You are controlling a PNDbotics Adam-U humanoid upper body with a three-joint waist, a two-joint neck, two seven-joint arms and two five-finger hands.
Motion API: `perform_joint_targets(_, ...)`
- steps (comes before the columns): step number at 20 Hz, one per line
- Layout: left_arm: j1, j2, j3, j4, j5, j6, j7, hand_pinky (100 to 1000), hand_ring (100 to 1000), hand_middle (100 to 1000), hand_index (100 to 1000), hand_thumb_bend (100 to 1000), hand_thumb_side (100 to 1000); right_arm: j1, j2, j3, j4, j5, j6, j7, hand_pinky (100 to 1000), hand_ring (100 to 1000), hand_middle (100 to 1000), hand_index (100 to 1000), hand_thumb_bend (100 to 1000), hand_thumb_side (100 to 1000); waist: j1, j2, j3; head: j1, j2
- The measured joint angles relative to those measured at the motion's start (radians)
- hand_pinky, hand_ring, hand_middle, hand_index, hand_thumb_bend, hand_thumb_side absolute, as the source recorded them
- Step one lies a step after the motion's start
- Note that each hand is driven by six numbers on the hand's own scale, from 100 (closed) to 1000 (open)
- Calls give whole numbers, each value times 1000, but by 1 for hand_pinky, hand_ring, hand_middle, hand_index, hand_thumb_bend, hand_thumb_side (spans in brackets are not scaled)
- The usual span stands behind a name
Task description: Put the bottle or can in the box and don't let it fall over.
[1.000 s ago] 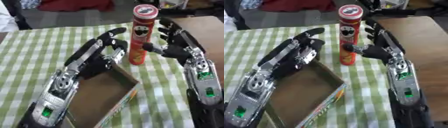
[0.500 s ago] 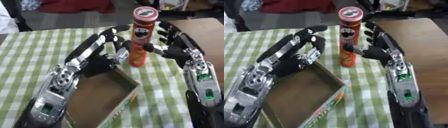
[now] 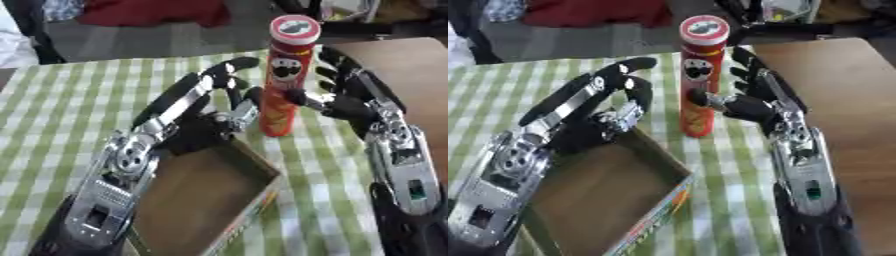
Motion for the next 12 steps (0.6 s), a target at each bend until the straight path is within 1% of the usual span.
perform_joint_targets(12,-16,-1,18,16,-1,4,8,999,873,398,959,100,778,-33,4,-8,12,13,-14,-12,1000,1000,1000,1000,864,258,0,29,3,1,-21)
